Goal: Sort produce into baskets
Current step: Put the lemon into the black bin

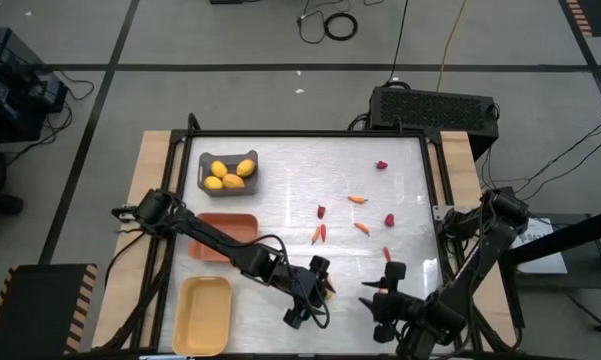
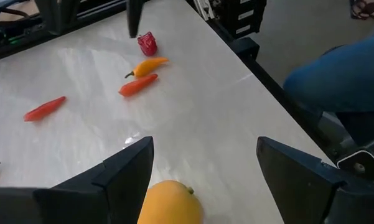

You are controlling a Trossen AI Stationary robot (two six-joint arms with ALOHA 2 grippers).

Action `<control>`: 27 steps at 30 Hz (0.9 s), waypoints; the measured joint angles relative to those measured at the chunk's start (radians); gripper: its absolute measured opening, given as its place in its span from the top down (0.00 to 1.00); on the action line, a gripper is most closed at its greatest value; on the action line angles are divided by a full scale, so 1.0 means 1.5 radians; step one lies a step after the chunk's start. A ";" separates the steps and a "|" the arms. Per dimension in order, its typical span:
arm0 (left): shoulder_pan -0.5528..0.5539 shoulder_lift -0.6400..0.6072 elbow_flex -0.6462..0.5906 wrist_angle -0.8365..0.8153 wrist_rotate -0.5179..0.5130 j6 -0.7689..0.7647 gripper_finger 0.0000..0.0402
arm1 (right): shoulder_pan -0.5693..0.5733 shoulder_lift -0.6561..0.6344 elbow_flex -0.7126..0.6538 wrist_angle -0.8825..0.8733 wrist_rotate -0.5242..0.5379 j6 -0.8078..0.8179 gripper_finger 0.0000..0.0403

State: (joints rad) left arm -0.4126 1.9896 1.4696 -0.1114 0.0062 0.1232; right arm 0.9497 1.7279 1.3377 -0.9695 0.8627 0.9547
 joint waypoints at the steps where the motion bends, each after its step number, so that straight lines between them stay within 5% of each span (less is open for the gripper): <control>1: 0.000 0.000 0.000 -0.003 0.001 0.011 0.27 | 0.000 0.000 -0.004 0.003 0.000 0.000 0.59; 11: 0.014 0.000 0.000 -0.014 0.003 0.050 0.27 | -0.009 -0.001 -0.041 0.152 -0.056 -0.114 0.98; 27: 0.052 0.068 -0.004 -0.024 0.031 0.045 0.27 | -0.042 -0.001 -0.044 0.170 -0.091 -0.128 1.00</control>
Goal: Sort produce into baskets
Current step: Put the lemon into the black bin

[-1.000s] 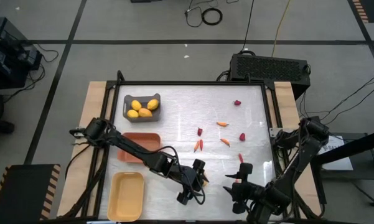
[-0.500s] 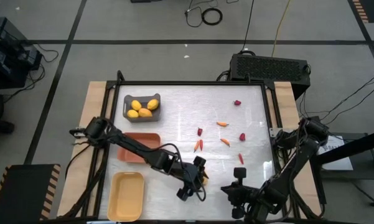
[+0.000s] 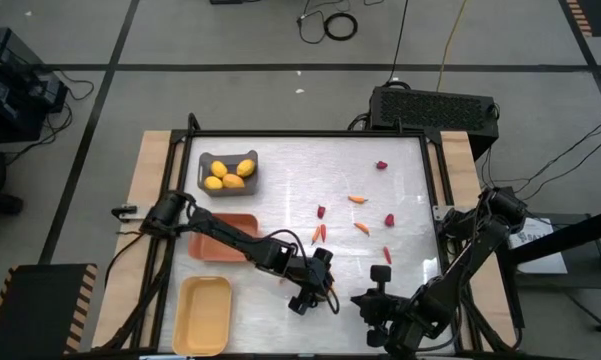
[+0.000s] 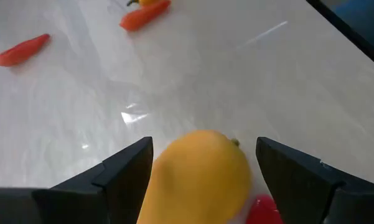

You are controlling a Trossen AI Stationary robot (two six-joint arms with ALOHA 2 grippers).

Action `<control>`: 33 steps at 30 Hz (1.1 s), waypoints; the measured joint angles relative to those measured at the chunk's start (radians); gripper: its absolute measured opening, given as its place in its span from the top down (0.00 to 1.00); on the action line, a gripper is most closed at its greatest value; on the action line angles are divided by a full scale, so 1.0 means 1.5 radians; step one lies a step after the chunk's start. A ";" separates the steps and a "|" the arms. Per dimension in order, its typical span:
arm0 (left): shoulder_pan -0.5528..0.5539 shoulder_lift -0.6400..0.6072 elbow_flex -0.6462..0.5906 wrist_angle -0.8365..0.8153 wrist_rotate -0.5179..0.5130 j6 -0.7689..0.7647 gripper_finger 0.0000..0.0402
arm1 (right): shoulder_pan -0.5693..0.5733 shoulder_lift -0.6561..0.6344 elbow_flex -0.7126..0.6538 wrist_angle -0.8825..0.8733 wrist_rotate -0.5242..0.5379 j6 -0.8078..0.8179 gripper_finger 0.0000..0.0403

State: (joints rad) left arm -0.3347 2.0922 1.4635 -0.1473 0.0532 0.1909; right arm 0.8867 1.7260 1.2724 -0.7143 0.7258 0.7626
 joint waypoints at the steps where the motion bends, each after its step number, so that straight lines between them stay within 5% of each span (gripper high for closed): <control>1: 0.001 -0.001 0.000 0.001 0.000 0.000 0.27 | 0.000 0.000 0.000 0.000 0.000 0.000 1.00; 33: 0.023 0.034 0.001 -0.040 0.002 -0.036 0.28 | -0.002 0.000 0.000 0.006 -0.014 -0.011 1.00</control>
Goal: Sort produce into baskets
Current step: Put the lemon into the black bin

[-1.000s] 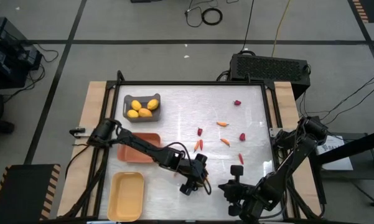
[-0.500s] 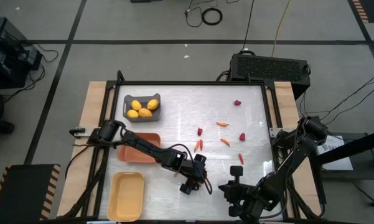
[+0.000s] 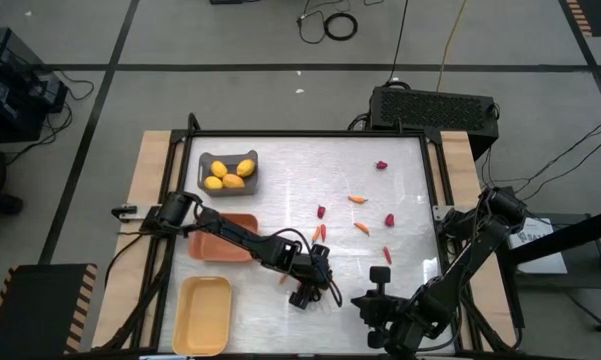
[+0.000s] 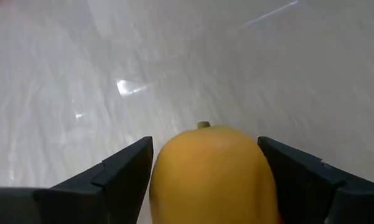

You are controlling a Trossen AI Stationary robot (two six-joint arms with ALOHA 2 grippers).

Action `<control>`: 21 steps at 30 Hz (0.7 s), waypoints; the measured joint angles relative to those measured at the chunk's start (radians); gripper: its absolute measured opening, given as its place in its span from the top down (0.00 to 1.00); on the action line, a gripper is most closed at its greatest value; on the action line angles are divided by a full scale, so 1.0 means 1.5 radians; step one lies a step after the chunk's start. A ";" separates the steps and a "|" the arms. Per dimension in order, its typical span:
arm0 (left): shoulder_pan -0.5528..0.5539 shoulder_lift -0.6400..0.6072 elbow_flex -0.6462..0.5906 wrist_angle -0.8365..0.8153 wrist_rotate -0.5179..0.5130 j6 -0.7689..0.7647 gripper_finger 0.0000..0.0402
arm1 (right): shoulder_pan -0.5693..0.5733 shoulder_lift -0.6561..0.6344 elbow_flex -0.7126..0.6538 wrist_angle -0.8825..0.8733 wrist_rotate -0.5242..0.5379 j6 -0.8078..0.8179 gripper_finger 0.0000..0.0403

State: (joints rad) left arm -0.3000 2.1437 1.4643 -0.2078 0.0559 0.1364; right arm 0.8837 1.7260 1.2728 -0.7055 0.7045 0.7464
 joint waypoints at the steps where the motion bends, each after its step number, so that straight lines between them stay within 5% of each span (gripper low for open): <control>1: 0.000 0.000 0.000 -0.001 0.000 0.000 0.28 | 0.000 0.000 0.000 0.000 0.000 0.000 1.00; 14: 0.005 -0.008 0.005 -0.010 0.000 0.000 0.39 | 0.000 0.000 0.000 -0.001 0.000 -0.001 1.00; 21: 0.026 -0.101 0.009 -0.067 -0.026 0.001 0.40 | 0.000 0.000 0.000 -0.002 0.000 -0.001 1.00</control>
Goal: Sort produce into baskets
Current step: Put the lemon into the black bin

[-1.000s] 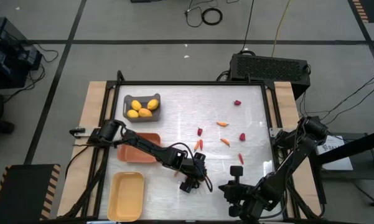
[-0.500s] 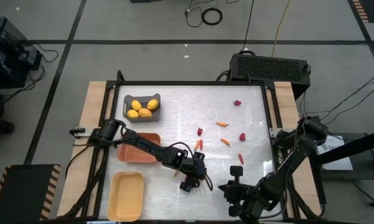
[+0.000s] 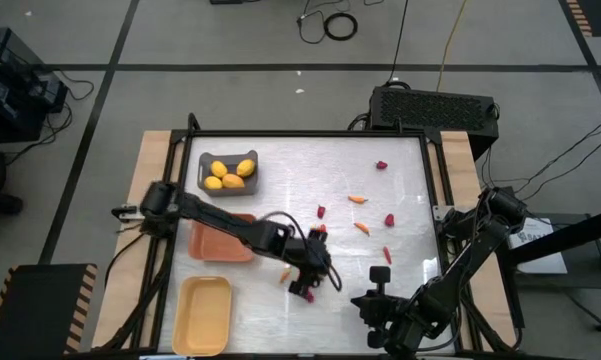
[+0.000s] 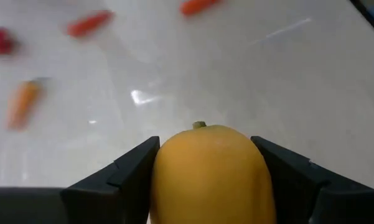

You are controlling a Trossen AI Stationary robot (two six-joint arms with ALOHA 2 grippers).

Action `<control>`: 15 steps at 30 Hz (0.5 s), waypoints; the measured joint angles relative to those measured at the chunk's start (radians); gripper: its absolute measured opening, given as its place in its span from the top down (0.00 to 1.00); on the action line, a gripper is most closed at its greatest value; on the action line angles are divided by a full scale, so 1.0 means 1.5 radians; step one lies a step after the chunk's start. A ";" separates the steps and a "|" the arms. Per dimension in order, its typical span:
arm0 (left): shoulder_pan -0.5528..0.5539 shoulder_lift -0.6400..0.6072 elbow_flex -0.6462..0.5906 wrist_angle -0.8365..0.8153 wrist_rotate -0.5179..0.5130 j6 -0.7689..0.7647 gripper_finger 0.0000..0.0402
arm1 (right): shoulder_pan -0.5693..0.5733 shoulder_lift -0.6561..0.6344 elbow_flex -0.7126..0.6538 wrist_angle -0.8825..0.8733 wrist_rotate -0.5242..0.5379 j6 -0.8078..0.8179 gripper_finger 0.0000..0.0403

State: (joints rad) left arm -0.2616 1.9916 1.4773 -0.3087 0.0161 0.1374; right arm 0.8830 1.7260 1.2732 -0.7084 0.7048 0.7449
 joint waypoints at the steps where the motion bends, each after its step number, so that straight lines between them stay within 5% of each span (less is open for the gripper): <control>1: 0.004 -0.023 0.000 -0.018 -0.007 0.000 0.40 | 0.000 0.000 0.000 0.000 0.000 0.002 1.00; 9: 0.054 -0.214 -0.040 -0.263 -0.048 -0.025 0.40 | 0.000 0.000 0.000 -0.002 0.000 0.017 1.00; 15: 0.146 -0.384 -0.195 -0.296 -0.104 -0.063 0.40 | 0.000 0.000 0.000 -0.001 0.000 0.040 1.00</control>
State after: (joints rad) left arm -0.0426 1.4163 1.1840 -0.7530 -0.1394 0.0424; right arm 0.8829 1.7260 1.2732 -0.7098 0.7046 0.8047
